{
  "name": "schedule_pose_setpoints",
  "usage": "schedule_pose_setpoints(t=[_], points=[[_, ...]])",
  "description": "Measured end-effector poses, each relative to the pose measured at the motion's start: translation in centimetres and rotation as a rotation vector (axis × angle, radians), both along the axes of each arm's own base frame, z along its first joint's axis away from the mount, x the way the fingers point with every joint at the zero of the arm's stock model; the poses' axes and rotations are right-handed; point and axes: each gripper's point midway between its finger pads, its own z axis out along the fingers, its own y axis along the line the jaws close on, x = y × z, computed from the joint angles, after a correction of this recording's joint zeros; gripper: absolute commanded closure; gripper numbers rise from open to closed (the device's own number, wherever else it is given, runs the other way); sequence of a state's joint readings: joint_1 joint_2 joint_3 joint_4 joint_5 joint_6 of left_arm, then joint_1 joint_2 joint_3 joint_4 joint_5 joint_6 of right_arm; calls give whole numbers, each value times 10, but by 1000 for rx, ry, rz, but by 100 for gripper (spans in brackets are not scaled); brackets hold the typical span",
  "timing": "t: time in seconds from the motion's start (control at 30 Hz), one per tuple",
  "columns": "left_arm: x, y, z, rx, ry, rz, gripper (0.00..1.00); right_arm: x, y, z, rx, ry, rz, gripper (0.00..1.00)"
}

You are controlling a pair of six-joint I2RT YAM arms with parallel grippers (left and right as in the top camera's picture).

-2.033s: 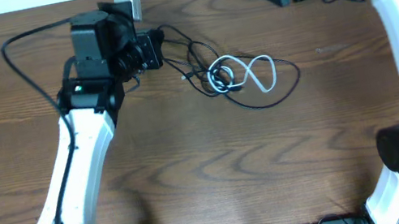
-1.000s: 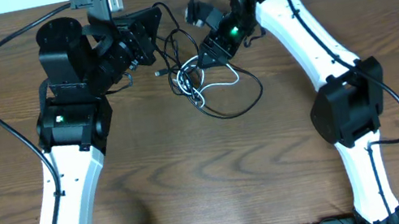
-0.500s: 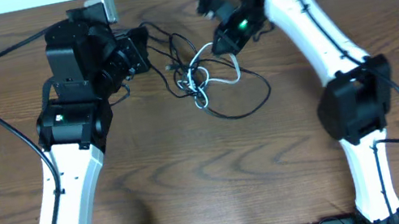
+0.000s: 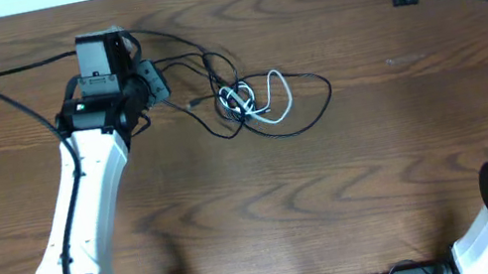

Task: Untangle cables

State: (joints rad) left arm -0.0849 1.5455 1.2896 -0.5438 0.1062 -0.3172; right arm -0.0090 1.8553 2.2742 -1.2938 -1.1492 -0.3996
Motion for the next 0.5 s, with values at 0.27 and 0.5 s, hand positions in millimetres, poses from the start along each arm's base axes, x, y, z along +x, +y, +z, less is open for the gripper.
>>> schedule_pose_setpoints(t=[0.27,0.5], points=[[4,-21,-9,-65,11,-116,93,11,-3,-22,-111,97,-122,72],[0,-37,-6,-112,6,-206,93,24,48,-83,-315,211,-156,63]])
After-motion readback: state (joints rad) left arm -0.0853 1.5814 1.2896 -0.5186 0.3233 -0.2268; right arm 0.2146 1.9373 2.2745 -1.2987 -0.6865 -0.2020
